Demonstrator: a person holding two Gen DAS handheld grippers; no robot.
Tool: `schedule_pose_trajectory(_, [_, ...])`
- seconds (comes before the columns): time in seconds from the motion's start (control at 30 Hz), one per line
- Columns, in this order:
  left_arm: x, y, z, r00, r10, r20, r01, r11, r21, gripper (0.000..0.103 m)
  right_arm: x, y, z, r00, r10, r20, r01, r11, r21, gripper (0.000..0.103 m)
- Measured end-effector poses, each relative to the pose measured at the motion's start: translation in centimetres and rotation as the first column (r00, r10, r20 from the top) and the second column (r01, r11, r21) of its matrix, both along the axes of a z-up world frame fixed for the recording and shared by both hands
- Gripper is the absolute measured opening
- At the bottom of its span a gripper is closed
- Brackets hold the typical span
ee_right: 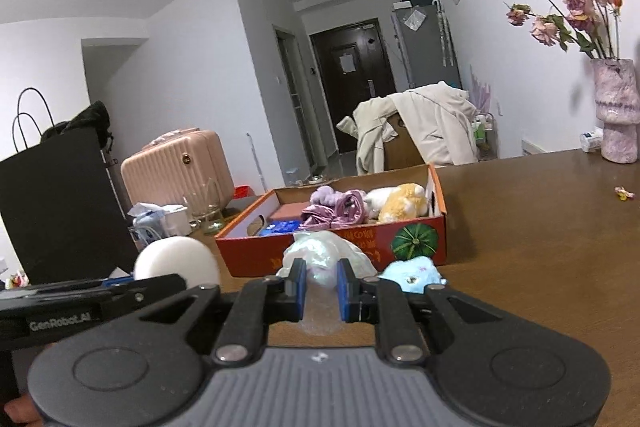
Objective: Organize soft objects
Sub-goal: 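Carry the white roll with the left gripper while the right gripper carries the clear bag into the box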
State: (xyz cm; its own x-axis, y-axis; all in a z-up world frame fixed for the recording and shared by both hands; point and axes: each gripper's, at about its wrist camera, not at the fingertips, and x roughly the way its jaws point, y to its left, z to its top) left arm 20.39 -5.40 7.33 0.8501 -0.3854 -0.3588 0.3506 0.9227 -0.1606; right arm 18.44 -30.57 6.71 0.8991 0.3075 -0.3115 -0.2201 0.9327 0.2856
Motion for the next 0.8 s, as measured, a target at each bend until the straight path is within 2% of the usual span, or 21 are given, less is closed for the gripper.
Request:
schedule_pose_trajectory(0.13, [3.2,-1.4,0.9,0.999,-0.032,0.027,0.032,0.999,0.014,0.028,3.4,-0.6,1.2,1.000,0.013,0.014,-0.012,0.999,-0.030,0.015])
schedule_pose_trajectory(0.23, [7.5,-2.3,1.5,0.999,-0.045,0.009,0.045,0.999,0.007,0.028,7.8,-1.3,1.8,1.000,0.015,-0.003,-0.015,0.999,-0.048,0.015])
schedule_pose_trajectory(0.4, [15.8,-3.9,1.5,0.999,-0.019,-0.034,0.020,0.999,0.039,0.028,16.5,-1.8,1.7,0.996,0.041,-0.075,-0.046,0.997,-0.065,0.015])
schedule_pose_trajectory(0.57, [22.6,-4.7,0.8,0.998,0.005,-0.068,-0.001,0.999,0.053,0.028,22.7,-0.1,-0.2,0.982,0.091,-0.165,-0.110,0.988,-0.109,0.016])
schedule_pose_trajectory(0.67, [26.0,-5.5,0.7,0.994,-0.038,-0.098,0.041,0.999,0.028,0.028,24.8,1.4,-2.2,0.973,0.101,-0.206,-0.131,0.982,-0.135,0.016])
schedule_pose_trajectory(0.8, [29.2,-7.6,-0.7,0.983,-0.107,-0.148,0.113,0.993,0.034,0.028,25.7,2.7,-4.5,0.959,0.126,-0.254,-0.159,0.981,-0.114,0.016])
